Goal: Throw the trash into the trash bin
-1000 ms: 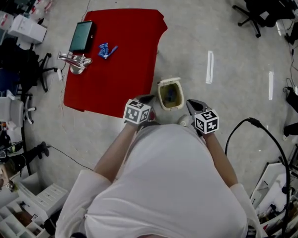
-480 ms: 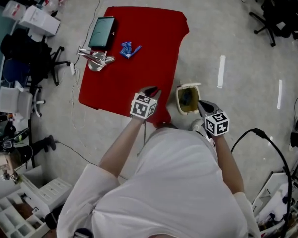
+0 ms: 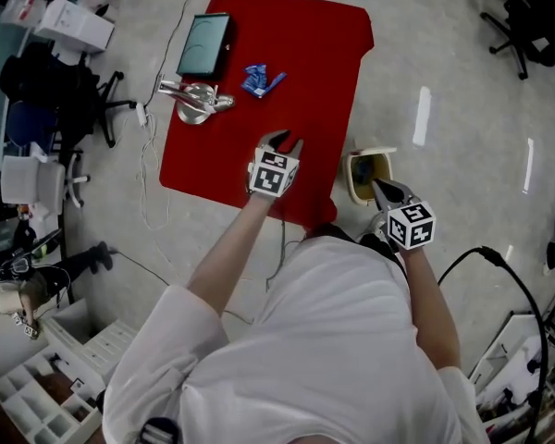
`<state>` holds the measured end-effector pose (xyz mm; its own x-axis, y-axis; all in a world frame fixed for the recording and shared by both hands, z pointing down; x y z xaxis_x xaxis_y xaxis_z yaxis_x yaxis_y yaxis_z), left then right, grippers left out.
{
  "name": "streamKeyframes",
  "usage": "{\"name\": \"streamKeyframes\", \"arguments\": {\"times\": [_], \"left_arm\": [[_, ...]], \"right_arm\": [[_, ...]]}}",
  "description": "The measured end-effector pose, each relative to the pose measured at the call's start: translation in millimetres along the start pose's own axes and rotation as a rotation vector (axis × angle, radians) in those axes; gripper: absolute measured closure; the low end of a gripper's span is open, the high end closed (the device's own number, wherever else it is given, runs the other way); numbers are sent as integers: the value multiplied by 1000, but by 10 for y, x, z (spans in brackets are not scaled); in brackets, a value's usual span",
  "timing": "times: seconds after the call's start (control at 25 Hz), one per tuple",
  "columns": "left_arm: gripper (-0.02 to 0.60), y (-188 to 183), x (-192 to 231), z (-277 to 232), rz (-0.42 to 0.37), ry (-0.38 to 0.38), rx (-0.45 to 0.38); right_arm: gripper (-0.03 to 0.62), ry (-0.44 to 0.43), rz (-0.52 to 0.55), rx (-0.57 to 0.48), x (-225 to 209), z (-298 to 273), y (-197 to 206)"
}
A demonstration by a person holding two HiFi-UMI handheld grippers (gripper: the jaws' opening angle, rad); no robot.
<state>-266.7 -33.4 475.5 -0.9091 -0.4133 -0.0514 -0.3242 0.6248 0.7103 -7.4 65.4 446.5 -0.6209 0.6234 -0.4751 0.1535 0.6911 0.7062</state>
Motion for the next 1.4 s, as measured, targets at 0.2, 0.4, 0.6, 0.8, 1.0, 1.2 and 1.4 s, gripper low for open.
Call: {"name": "streamKeyframes", "arguments": {"times": [0.2, 0.4, 0.6, 0.8, 1.0, 1.2, 1.4], "left_arm": [[440, -78, 303, -273, -68, -103, -43], [394, -66, 647, -560, -62, -195, 3], [387, 20, 890, -859, -66, -261, 39], [369, 113, 1075, -1200, -77, -322, 97], [350, 204, 1227, -1476, -99, -370, 148], [350, 262, 1309, -1650, -99, -377, 188], [395, 269, 1213, -1665, -96, -345, 169]], "right_arm": [[592, 4, -13, -11, 20, -126, -147], [592, -6, -1, -9, -9, -335, -327], [592, -19, -4, -19, 10, -500, -479], [592, -23, -40, 7, 49, -611, -385], [592, -6, -84, 28, 18, -635, -257], [592, 9, -114, 21, -42, -600, -183], [592, 10, -128, 17, -61, -564, -102]]}}
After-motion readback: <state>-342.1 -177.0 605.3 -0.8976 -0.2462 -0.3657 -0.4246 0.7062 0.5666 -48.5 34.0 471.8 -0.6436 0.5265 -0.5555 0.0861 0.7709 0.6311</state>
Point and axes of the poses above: the fingertips, and each gripper's own axes: z backward along the fingers, x to its left, y out of its underside, the point moved 6 cm from there along z, backward along the fingers, and after that the axes turned 13 degrees about -y, right-handed, at the moved point
